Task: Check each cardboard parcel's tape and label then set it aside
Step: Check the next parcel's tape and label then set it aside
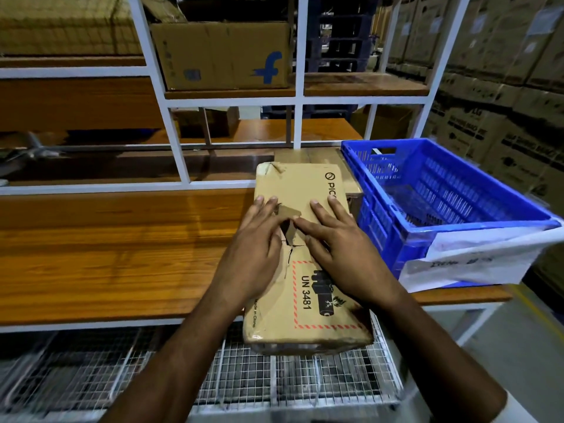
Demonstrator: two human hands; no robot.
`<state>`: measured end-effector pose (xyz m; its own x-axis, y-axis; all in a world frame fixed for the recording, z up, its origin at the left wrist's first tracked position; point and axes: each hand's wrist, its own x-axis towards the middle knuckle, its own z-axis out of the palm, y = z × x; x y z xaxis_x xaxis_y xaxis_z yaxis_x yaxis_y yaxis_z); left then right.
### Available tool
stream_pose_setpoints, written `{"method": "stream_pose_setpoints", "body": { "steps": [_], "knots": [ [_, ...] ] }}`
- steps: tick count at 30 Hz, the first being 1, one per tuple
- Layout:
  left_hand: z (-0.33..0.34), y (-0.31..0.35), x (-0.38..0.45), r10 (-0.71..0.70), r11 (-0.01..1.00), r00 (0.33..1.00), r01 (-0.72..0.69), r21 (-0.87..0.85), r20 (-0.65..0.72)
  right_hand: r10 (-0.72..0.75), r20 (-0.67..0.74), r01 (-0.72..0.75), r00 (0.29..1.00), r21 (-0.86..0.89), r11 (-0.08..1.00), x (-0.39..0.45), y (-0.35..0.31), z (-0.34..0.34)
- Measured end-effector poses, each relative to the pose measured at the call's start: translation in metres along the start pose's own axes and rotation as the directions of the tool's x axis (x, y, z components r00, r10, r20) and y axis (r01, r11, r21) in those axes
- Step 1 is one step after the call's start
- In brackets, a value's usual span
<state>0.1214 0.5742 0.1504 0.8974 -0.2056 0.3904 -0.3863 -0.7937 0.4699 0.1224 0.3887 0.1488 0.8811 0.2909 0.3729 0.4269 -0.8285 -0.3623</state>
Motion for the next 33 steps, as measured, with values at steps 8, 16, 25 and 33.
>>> {"method": "stream_pose_setpoints", "body": {
  "steps": [8, 16, 25, 33],
  "knots": [
    [0.005, -0.001, -0.002, 0.0, 0.999, 0.998, -0.003, -0.045, -0.056, 0.07, -0.072, -0.058, 0.995, 0.157, 0.986, -0.001, -0.002, -0.002],
    [0.008, -0.009, 0.015, -0.159, 0.934, 0.987, 0.141, -0.328, -0.029, 0.207, -0.115, -0.179, 0.971, 0.218, 0.959, 0.016, 0.006, -0.005],
    [-0.006, -0.018, 0.074, -0.444, 0.541, 0.826, 0.556, -0.631, 0.347, 0.459, 0.296, -0.542, 0.838, 0.347, 0.766, 0.087, 0.042, -0.005],
    [-0.016, -0.015, 0.113, -0.452, 0.635, 0.793, 0.607, -0.477, 0.408, 0.436, 0.441, -0.601, 0.785, 0.368, 0.71, 0.134, 0.069, -0.007]
  ]
}}
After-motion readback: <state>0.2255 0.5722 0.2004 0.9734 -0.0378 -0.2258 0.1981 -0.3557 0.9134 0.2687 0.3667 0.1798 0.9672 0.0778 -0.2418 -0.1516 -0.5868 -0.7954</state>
